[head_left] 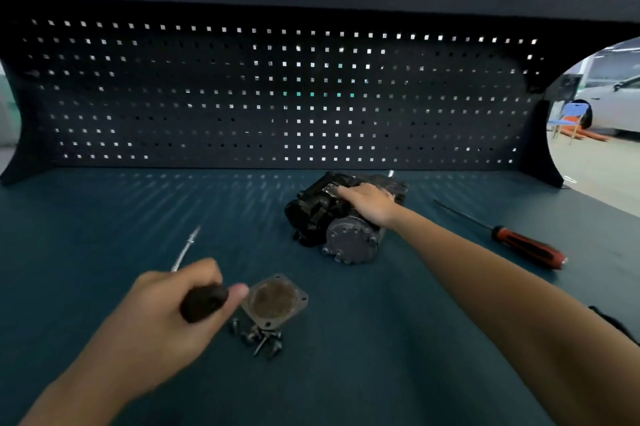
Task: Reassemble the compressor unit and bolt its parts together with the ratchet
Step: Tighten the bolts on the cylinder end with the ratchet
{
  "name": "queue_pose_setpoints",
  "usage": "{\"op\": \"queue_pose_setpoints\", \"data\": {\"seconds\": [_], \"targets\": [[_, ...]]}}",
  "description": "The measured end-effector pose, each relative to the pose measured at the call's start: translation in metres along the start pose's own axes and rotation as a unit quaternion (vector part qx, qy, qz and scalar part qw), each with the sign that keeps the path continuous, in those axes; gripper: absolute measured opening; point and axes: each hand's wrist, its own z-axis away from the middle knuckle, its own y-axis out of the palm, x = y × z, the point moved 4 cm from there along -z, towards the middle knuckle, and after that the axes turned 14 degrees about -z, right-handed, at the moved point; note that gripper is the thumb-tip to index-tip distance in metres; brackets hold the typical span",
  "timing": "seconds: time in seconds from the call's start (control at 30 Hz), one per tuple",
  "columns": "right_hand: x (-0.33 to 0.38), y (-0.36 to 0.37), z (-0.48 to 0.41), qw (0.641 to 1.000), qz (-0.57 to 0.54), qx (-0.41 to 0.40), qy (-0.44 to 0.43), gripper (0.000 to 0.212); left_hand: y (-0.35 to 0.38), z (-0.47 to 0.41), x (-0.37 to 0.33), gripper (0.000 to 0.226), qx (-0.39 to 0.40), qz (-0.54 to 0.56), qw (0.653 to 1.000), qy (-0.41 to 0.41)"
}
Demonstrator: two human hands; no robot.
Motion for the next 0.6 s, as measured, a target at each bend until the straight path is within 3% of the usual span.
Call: {"op": "queue_pose_setpoints", "data": {"seconds": [0.07,0.17,0.23,0.37,0.5,0.6], "targets": [[0.011,0.012,0.011,0.996,-0.083,0.012,0.001,0.066,0.005,-0.004,0.022,0.037,0.003,0.05,0.994,-0.095],[0.03,0.021,0.022,0.997,0.026,-0.029,-0.068,0.049,0.014,-0.003,0.05,0.044,-0.003,0.072,0.98,-0.188],[0.037,0.018,0.025,0.992,0.072,-0.051,-0.087,0.035,0.019,-0.001,0.054,0.044,0.026,0.049,0.979,-0.197],[0.035,0.011,0.042,0.988,0.103,-0.044,-0.105,0.028,0.024,0.0,0.067,0.035,0.09,-0.001,0.975,-0.201],[0.016,-0.01,0.074,0.988,0.048,-0.079,-0.125,0.018,0.025,0.001,0.071,0.059,0.111,-0.006,0.974,-0.197],[0.0,-0.033,0.096,0.991,0.028,-0.083,-0.106,0.015,0.026,-0.001,0.07,0.063,0.094,0.024,0.975,-0.2]]}}
